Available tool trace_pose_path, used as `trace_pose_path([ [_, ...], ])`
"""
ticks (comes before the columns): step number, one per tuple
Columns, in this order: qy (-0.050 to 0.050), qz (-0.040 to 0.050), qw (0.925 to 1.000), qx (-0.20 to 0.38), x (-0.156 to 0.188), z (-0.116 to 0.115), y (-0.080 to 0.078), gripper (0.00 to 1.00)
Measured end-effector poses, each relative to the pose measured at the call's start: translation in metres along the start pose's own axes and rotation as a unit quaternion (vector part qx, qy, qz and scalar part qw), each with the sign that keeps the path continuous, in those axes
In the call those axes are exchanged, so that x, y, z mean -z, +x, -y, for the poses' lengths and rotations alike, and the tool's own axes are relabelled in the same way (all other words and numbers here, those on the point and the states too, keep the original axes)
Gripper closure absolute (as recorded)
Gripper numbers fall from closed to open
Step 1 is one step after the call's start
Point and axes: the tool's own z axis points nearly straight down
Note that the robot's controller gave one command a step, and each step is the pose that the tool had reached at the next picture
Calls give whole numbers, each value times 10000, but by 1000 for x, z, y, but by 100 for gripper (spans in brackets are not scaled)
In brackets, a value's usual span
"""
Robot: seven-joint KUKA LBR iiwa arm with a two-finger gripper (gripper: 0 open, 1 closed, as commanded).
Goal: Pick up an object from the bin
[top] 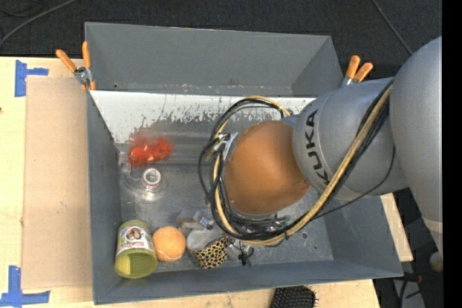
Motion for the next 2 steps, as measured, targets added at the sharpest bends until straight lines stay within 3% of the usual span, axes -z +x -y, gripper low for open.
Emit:
trace_pose_path([
  [1, 2, 0, 10000, -10, 6, 0, 0, 100],
  [2, -28, 1, 10000, -10, 40, -2, 1, 100],
])
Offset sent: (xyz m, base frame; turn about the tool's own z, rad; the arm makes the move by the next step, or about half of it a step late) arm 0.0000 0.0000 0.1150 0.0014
